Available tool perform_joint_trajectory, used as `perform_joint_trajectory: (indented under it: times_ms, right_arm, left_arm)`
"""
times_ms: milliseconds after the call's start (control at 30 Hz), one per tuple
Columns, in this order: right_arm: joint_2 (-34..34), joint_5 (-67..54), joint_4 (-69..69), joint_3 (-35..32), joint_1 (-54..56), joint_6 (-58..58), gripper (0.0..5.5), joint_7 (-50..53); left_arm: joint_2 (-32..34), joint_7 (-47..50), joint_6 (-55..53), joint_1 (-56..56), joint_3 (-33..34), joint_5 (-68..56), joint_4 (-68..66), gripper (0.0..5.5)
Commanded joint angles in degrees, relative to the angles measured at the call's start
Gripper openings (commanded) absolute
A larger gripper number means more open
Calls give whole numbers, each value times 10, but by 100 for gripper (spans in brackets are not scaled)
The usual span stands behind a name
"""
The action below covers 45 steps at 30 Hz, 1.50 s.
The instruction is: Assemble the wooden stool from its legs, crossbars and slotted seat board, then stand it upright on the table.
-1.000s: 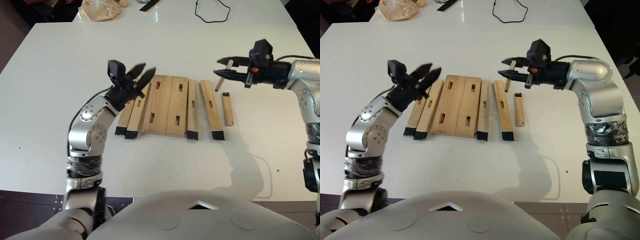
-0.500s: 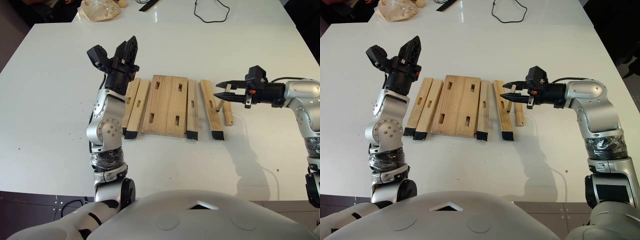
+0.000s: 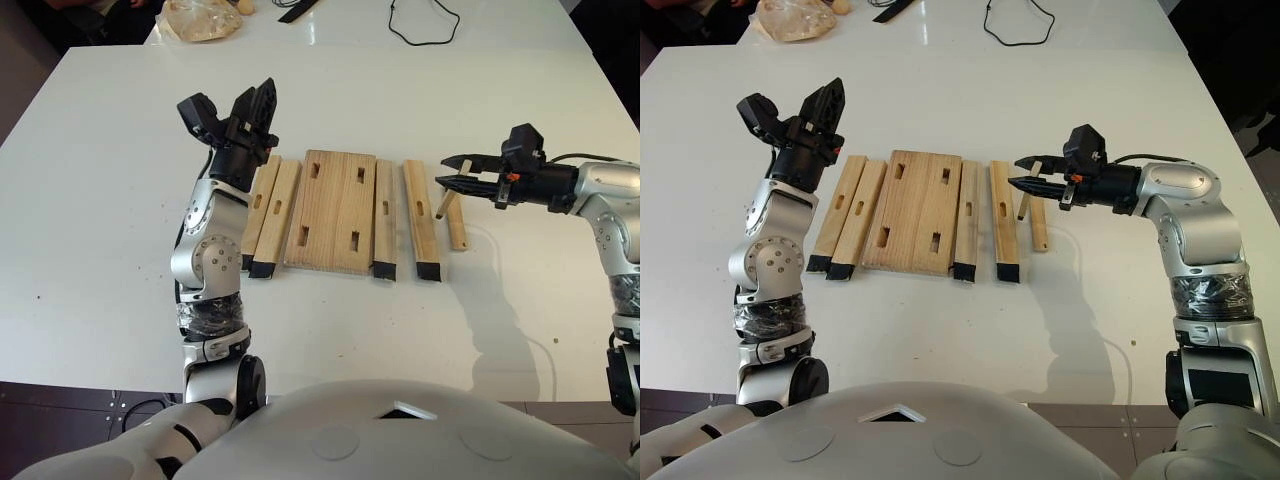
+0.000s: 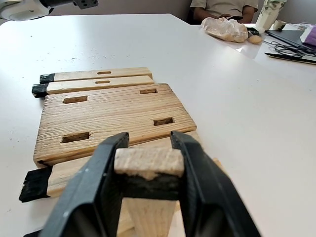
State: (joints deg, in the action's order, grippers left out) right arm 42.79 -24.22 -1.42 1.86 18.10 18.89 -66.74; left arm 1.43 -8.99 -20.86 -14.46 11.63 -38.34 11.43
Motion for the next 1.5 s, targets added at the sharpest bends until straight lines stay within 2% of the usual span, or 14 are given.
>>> perform_joint_trajectory:
  times_ms: [33, 400, 600, 967, 1200, 1500]
  right_arm:
    - [-11, 2, 8, 15, -6, -1, 134, -15]
    - [-39, -7, -11, -7, 43, -21, 134, -6]
    - [-89, 23, -101, 29, 92, -71, 134, -29]
    - [-75, 33, -134, 31, 114, -95, 134, -94]
    - [-57, 33, -121, 18, 88, -91, 134, -92]
    - [-72, 29, -110, 24, 69, -87, 134, -80]
  left_arm:
    - [2, -5, 1, 10, -7, 12, -5, 221]
    - [10, -5, 3, 10, -3, 11, -16, 221]
    - [14, -15, 6, -8, -8, 17, -39, 221]
    - [11, -21, 16, -4, -1, 23, -46, 221]
    - [6, -19, 25, 3, 3, 33, -53, 221]
    - [13, -20, 26, 4, 9, 33, -56, 221]
